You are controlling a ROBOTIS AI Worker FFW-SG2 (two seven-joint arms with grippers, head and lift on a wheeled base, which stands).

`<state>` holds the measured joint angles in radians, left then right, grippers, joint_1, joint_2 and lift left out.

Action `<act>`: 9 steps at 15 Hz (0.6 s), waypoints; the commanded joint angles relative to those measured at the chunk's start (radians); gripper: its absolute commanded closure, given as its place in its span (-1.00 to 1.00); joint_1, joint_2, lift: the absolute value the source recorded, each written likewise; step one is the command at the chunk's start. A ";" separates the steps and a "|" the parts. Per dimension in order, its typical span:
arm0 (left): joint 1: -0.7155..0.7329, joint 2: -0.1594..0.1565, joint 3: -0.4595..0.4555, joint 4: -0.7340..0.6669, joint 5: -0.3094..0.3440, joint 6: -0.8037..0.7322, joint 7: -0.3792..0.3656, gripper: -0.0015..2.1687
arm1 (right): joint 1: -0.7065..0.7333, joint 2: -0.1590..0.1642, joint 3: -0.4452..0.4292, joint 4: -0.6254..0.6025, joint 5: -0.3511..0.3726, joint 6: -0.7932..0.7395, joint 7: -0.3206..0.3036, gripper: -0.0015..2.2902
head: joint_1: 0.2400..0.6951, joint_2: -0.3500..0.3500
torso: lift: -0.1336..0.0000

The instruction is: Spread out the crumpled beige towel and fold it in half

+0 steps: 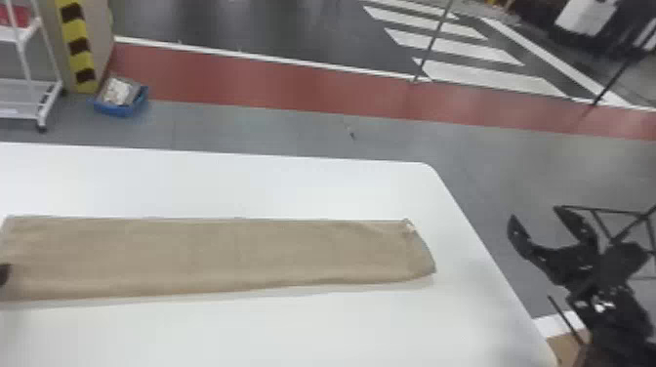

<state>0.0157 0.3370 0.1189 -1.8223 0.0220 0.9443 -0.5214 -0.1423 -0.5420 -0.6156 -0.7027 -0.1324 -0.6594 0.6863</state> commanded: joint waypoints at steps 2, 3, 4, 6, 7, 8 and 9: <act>0.036 -0.001 0.036 -0.087 0.029 0.012 -0.015 -0.33 | 0.000 0.016 0.027 -0.041 0.000 0.045 0.009 -0.93 | 1.00 -1.00 | -0.86; 0.044 -0.001 0.047 -0.115 0.039 0.021 -0.017 -0.33 | 0.000 0.027 0.031 -0.057 0.008 0.054 0.009 -0.93 | 1.00 -0.98 | -0.86; 0.050 -0.004 0.058 -0.132 0.046 0.024 -0.017 -0.33 | 0.000 0.028 0.048 -0.073 0.002 0.073 0.010 -0.93 | 1.00 -0.97 | -0.86; 0.040 -0.009 0.079 -0.124 0.065 0.018 -0.009 -0.34 | -0.005 0.037 0.073 -0.086 0.007 0.116 0.010 -0.92 | 1.00 -0.94 | -0.86; 0.024 -0.012 0.081 -0.100 0.078 0.003 -0.005 -0.42 | -0.011 0.040 0.083 -0.087 0.013 0.122 0.010 -0.92 | 1.00 -0.91 | -0.86; 0.009 -0.013 0.082 -0.066 0.096 -0.043 0.006 -0.62 | -0.016 0.046 0.103 -0.096 0.011 0.137 0.010 -0.92 | 1.00 -0.88 | -0.86; -0.002 -0.013 0.084 -0.041 0.121 -0.092 0.021 -0.74 | -0.019 0.053 0.108 -0.112 0.010 0.149 0.025 -0.92 | 1.00 -0.84 | -0.86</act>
<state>0.0305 0.3251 0.2001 -1.8993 0.1132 0.9119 -0.5086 -0.1560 -0.4973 -0.5208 -0.7977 -0.1216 -0.5284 0.7022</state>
